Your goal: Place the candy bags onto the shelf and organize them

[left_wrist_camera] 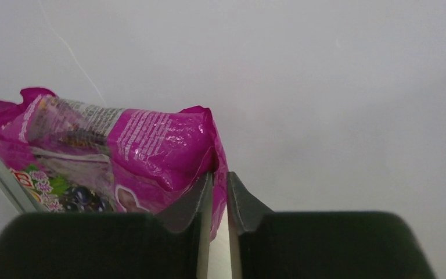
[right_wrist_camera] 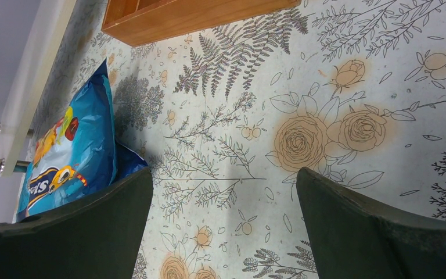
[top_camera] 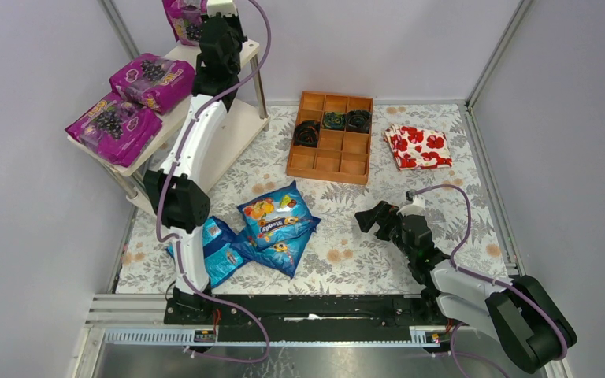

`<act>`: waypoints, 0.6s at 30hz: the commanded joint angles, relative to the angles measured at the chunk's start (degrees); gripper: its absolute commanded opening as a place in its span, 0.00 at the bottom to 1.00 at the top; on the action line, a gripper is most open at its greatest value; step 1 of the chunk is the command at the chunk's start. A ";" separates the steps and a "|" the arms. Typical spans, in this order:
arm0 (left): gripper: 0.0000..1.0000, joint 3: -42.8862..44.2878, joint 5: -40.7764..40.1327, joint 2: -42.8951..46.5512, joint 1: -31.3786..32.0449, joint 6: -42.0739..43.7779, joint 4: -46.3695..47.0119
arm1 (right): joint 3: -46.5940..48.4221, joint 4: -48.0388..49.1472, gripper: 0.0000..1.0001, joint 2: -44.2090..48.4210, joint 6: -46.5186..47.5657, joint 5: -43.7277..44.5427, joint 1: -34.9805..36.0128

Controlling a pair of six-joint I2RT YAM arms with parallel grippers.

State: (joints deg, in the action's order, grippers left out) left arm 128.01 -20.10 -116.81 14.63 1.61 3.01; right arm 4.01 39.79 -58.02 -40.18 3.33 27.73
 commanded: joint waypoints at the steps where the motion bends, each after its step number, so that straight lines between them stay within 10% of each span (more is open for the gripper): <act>1: 0.12 1.28 -3.24 1.59 0.22 0.52 0.32 | 1.53 2.59 1.00 -0.25 0.23 -0.60 -0.17; 18: 0.00 -23.07 3.72 20.86 -2.78 -13.08 6.69 | 1.21 2.83 1.00 0.12 0.34 -0.87 -0.13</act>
State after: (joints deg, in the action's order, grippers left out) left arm 106.43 -19.57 -101.84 13.28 -6.98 4.58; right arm 4.01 39.79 -58.19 -40.18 3.31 27.73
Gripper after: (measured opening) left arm 0.005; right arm 0.995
